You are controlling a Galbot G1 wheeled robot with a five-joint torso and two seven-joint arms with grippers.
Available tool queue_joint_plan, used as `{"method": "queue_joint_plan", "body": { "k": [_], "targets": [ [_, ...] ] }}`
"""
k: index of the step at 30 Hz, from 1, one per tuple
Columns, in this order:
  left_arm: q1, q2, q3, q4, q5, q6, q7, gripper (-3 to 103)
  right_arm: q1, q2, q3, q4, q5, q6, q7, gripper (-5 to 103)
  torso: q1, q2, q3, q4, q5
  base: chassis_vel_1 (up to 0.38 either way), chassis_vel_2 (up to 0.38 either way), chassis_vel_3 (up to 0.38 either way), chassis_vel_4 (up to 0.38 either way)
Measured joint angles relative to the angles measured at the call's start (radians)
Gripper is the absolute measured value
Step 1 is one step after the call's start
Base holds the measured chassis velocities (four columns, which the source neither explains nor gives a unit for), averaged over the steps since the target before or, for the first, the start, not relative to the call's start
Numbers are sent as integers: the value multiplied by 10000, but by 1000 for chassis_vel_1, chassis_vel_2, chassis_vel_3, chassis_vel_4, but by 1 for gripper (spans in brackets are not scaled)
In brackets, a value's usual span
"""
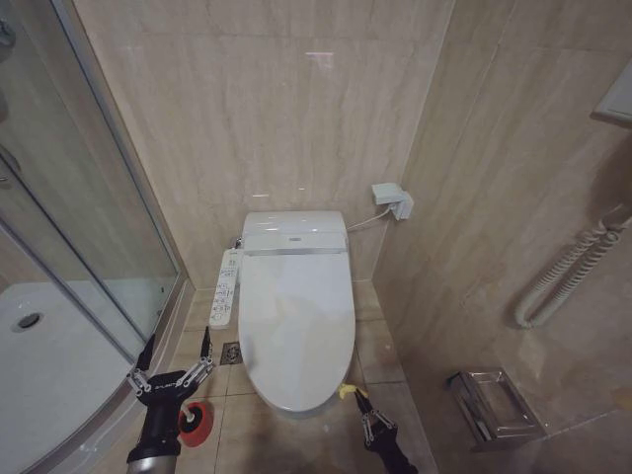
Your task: Open the toilet lid, clean the toilet bowl with a toilet brush, close the toilet lid, and flush.
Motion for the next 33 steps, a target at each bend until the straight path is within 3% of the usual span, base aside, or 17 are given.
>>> {"method": "queue_joint_plan", "body": {
  "k": [1,2,14,16,17,24,28,33],
  "targets": [
    [0,0,0,0,0,0,0,100,0,0,0,0,0,0,0,20,0,0,0,0,0,0,0,0,0],
    [-32,17,4,45,-6,3,-1,100,-193,28,47,288,48,29,13,1,0,0,0,1,0,0,0,0,0],
    [-526,369,-536,523,-563,136,-71,100,-1682,111,649,3191,387,467,438,0,0,0,0,0,-1,0,0,0,0],
    [-715,535,-982,405,-1046,236,-99,100,-1900,58,684,4169,602,420,536,0,-1,1,-1,-5,-14,0,0,0,0],
    [-774,626,-1277,232,-1249,282,-111,100,-1965,44,683,4578,648,339,552,0,0,1,0,-6,-3,0,0,0,0],
    [-905,1015,-2406,-196,-1821,245,-122,100,-1967,-25,639,5902,816,-152,599,0,0,1,-1,0,-3,0,0,0,0],
    [-902,1142,-2635,-183,-2079,249,-128,100,-1901,-68,563,5898,776,-240,524,0,0,2,0,-2,-4,0,0,0,0],
    [-915,1113,-2554,-4,-2128,260,-131,100,-1389,-98,350,4662,571,-340,484,-3,0,1,0,0,-2,0,0,0,0]
  ]
}}
